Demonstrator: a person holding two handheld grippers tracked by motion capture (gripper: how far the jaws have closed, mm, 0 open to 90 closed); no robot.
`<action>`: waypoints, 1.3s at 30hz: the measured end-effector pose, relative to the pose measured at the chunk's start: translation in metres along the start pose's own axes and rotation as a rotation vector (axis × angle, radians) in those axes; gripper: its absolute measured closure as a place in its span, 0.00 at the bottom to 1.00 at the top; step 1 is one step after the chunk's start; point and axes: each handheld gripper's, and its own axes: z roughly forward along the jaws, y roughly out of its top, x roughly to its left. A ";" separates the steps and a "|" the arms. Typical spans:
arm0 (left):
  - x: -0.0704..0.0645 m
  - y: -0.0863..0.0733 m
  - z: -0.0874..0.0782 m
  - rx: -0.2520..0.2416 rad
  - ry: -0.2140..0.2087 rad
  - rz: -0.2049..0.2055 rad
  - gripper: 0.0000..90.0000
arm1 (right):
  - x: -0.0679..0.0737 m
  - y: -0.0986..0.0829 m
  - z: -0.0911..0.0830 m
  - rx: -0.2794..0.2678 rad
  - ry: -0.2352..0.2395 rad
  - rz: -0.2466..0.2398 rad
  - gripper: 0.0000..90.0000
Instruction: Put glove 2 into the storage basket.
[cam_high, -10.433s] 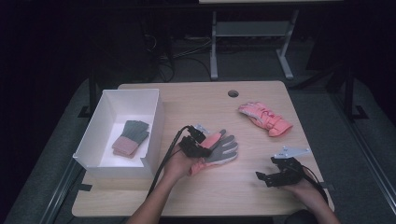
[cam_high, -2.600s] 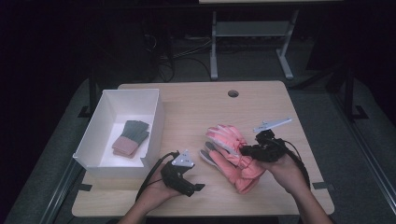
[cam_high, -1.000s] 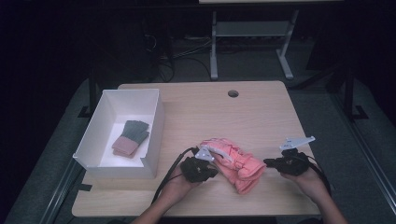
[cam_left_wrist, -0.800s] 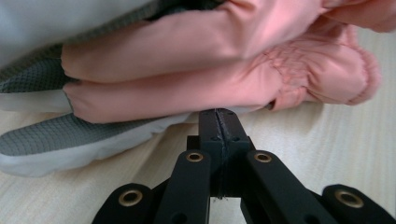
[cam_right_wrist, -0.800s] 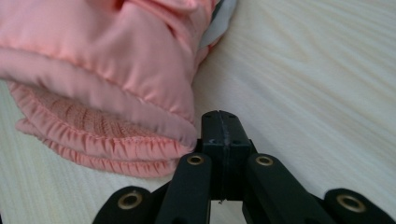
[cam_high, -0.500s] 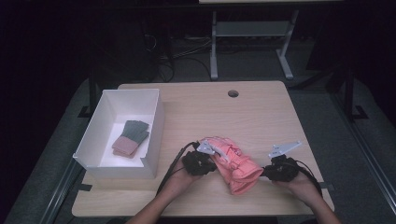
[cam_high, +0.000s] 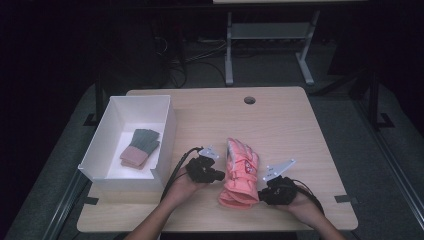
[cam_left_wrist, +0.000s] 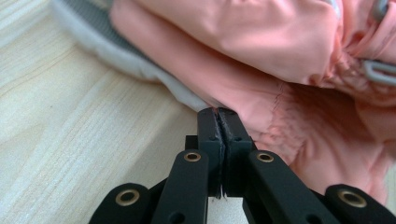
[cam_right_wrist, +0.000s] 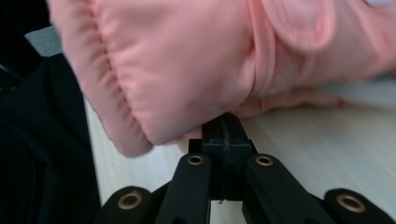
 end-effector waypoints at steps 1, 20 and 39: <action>0.000 0.000 -0.001 0.003 -0.003 0.001 0.98 | 0.003 0.002 0.003 0.004 0.004 -0.007 1.00; -0.009 0.004 -0.034 -0.024 0.090 -0.027 0.76 | 0.004 -0.004 -0.039 -0.139 -0.084 0.036 1.00; -0.008 0.020 -0.059 -0.094 0.068 -0.074 0.40 | -0.011 0.028 -0.020 -0.161 -0.190 0.030 1.00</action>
